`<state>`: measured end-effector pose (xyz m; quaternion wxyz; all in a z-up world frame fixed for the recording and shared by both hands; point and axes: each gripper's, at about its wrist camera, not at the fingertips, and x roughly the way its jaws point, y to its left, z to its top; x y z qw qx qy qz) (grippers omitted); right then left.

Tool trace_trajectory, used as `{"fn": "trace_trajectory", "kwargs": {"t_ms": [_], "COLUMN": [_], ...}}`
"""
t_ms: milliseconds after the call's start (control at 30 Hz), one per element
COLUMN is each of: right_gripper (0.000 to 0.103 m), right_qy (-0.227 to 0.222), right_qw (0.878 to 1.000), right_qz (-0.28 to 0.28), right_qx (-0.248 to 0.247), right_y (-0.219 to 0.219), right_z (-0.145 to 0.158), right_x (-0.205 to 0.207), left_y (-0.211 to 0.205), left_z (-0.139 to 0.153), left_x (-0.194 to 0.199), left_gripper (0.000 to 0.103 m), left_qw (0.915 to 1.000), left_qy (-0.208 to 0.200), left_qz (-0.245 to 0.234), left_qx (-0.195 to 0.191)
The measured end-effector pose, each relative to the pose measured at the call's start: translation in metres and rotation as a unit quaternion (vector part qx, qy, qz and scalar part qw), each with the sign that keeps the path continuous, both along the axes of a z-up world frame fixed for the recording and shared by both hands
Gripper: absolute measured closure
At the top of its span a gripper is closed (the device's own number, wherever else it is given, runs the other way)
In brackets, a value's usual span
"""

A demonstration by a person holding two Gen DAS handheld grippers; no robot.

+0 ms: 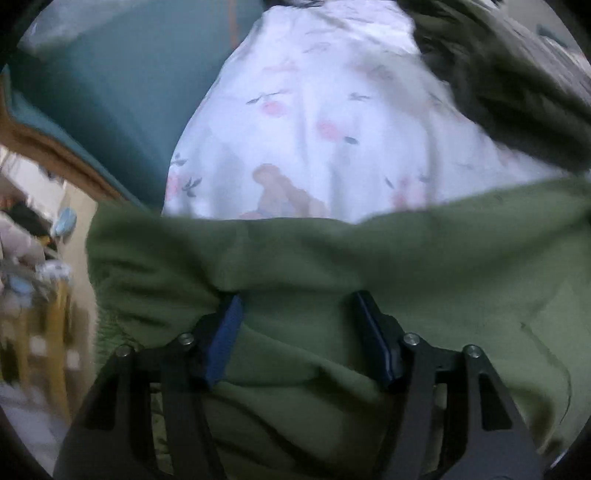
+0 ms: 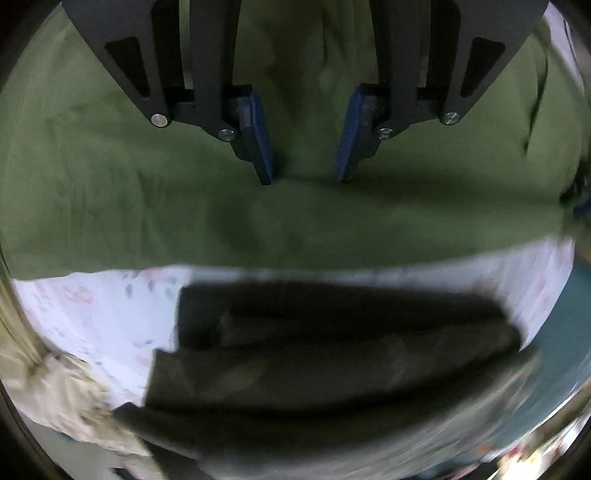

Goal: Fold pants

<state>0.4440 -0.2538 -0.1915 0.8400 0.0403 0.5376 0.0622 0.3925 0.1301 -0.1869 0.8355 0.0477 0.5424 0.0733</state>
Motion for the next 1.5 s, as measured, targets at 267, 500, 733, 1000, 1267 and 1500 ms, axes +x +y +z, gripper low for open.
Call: {"fn": "trace_trajectory", "kwargs": {"t_ms": [267, 500, 733, 1000, 1267, 1500], "right_gripper": [0.027, 0.041, 0.089, 0.103, 0.090, 0.058], "right_qy": [-0.079, -0.059, -0.051, -0.098, -0.023, -0.108], "right_qw": [0.979, 0.903, 0.884, 0.891, 0.872, 0.900], "right_qz": [-0.177, -0.413, -0.431, -0.428, -0.481, -0.422], "right_qx": [0.064, 0.107, 0.174, 0.112, 0.083, 0.010], "right_y": [-0.208, -0.411, -0.426, -0.399, -0.416, -0.375], "right_z": [0.059, 0.027, 0.003, 0.062, 0.022, 0.074], "right_x": [-0.059, -0.121, -0.135, -0.156, -0.198, -0.191], "left_y": [0.001, 0.001, -0.004, -0.014, -0.008, 0.001], "left_z": [0.051, 0.079, 0.112, 0.105, 0.106, 0.091], "left_x": [-0.036, -0.058, -0.110, -0.143, -0.144, -0.138], "left_gripper": [0.017, 0.017, 0.017, 0.017, 0.017, 0.017], "left_qw": [0.9959, 0.9923, 0.9866, 0.9867, 0.9875, 0.9883], "left_qy": [-0.065, -0.058, -0.066, -0.058, -0.068, -0.048], "left_qz": [-0.005, 0.056, 0.091, 0.083, 0.080, 0.091], "left_qx": [-0.063, -0.094, -0.118, -0.127, -0.118, -0.113]}}
